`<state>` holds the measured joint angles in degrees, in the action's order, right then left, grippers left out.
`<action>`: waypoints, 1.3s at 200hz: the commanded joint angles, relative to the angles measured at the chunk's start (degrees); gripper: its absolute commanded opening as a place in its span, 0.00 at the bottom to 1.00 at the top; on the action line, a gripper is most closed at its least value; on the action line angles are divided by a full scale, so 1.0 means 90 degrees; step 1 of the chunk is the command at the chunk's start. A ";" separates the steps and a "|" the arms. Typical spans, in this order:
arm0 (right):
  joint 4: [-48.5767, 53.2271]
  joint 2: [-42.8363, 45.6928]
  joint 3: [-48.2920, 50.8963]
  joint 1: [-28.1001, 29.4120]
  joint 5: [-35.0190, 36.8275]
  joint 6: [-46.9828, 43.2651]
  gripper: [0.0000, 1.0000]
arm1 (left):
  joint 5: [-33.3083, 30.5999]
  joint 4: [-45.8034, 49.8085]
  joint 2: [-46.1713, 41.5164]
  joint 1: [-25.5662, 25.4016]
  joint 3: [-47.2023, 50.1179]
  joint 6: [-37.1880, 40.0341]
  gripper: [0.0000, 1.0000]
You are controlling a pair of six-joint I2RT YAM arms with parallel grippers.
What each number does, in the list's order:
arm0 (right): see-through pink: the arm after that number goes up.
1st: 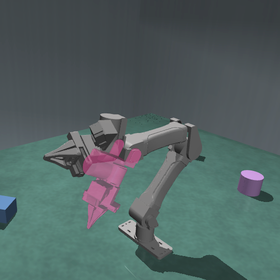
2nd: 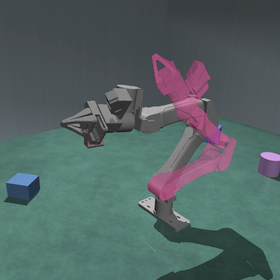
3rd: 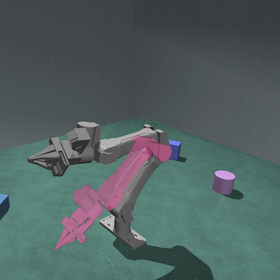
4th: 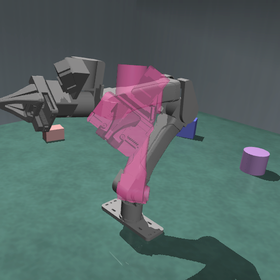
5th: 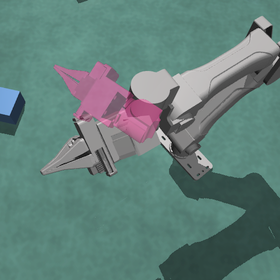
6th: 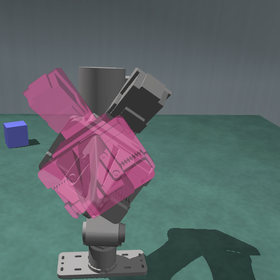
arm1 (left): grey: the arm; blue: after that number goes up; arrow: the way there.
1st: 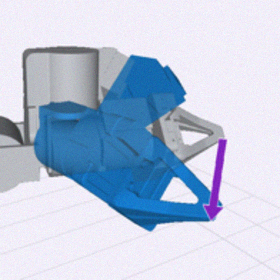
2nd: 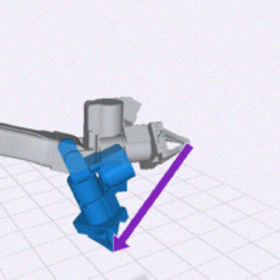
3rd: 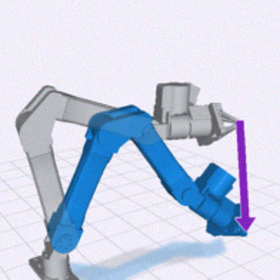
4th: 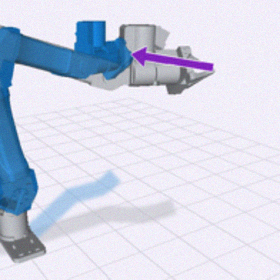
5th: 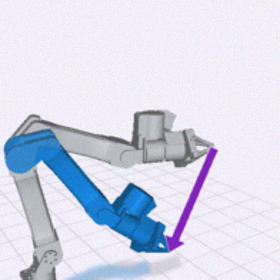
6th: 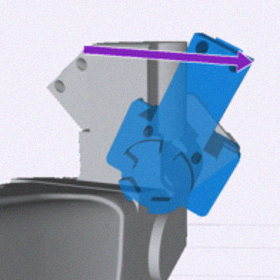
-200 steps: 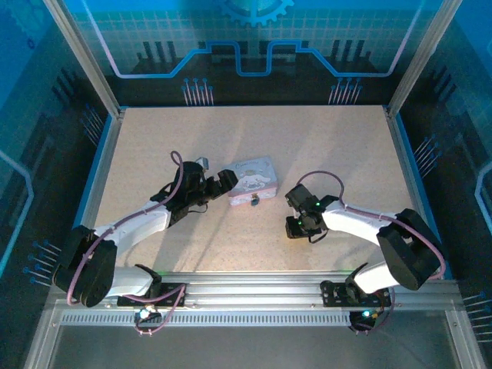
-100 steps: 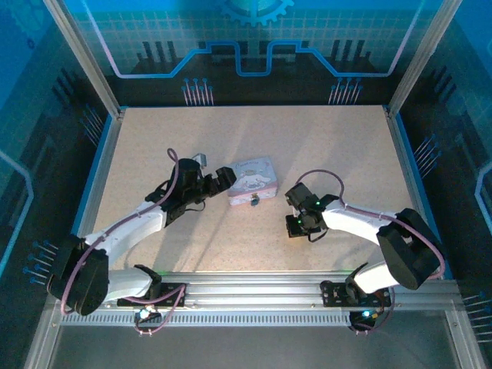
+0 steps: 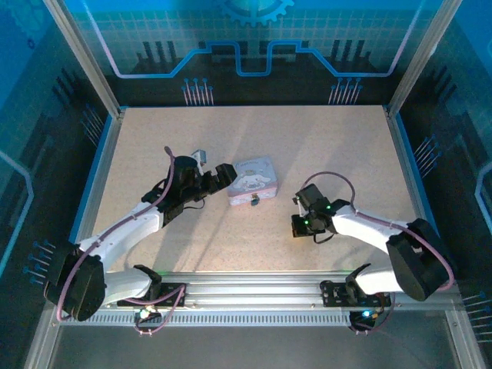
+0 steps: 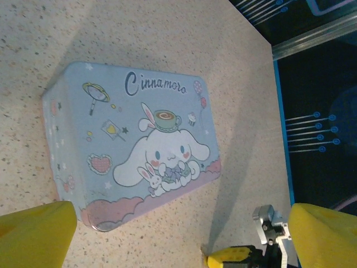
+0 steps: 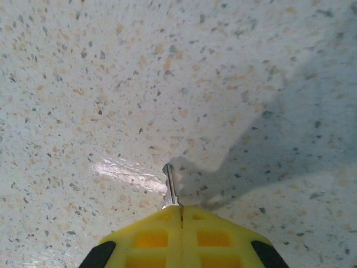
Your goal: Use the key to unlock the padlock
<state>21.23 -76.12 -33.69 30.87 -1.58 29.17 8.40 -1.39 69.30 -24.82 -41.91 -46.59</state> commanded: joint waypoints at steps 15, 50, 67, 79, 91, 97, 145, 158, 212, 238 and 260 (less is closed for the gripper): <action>-0.0653 0.0651 0.0166 -0.0356 -0.0663 -0.0316 0.00 | 0.0709 -0.0271 -0.0040 -0.0071 -0.0020 -0.0211 0.95; -0.1319 0.1197 0.0133 -0.0654 -0.1102 -0.0317 0.00 | 0.1099 -0.0772 0.0311 -0.0333 -0.0233 -0.0581 0.91; -0.1653 0.1411 0.0179 -0.0696 -0.1216 -0.0116 0.00 | 0.1118 -0.1041 0.0483 -0.0507 -0.0305 -0.1045 0.91; -0.1761 0.1524 0.0179 -0.0696 -0.1269 -0.0031 0.00 | 0.1078 -0.1294 0.0627 -0.0655 -0.0332 -0.1521 0.91; -0.1869 0.1665 0.0197 -0.0698 -0.1292 0.0071 0.00 | 0.1104 -0.1659 0.0803 -0.0740 -0.0315 -0.2106 0.91; -0.1946 0.1728 0.0222 -0.0696 -0.1326 0.0126 0.00 | 0.1126 -0.1945 0.0881 -0.0780 -0.0276 -0.2380 0.91; -0.2518 0.2067 0.0247 -0.0669 -0.1601 0.0605 0.00 | 0.0793 -0.3418 0.1420 -0.1295 -0.0145 -0.3689 0.84; -0.2588 0.2122 0.0238 -0.0620 -0.1610 0.0744 0.00 | 0.0704 -0.3546 0.1556 -0.1398 -0.0146 -0.3824 0.83; -0.2999 0.2171 0.0227 -0.0481 -0.1631 0.1221 0.00 | 0.0617 -0.4534 0.2304 -0.1683 -0.0081 -0.4332 0.76; -0.2873 0.2044 0.0094 -0.0388 -0.1497 0.1102 0.00 | 0.0631 -0.4865 0.2534 -0.1743 -0.0083 -0.4475 0.68; -0.3177 0.1970 0.0196 -0.0364 -0.1509 0.1291 0.00 | 0.0572 -0.4807 0.2596 -0.1794 -0.0116 -0.4434 0.64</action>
<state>-4.01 -57.74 -31.75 26.87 -15.46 38.89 14.48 -40.38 92.01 -40.16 -42.96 -85.23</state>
